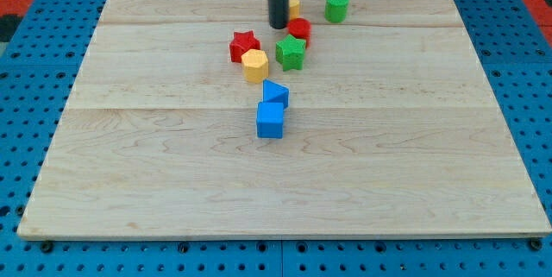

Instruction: Push the green star into the yellow hexagon

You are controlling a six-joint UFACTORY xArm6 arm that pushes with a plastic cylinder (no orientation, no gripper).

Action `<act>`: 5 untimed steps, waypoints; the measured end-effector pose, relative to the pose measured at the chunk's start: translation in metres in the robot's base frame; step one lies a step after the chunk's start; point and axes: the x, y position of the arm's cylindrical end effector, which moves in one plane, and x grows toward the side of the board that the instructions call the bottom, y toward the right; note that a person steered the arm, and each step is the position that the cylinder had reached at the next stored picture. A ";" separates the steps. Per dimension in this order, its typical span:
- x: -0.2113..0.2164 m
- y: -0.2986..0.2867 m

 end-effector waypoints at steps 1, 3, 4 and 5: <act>0.028 0.000; 0.068 0.067; 0.118 0.089; 0.121 0.031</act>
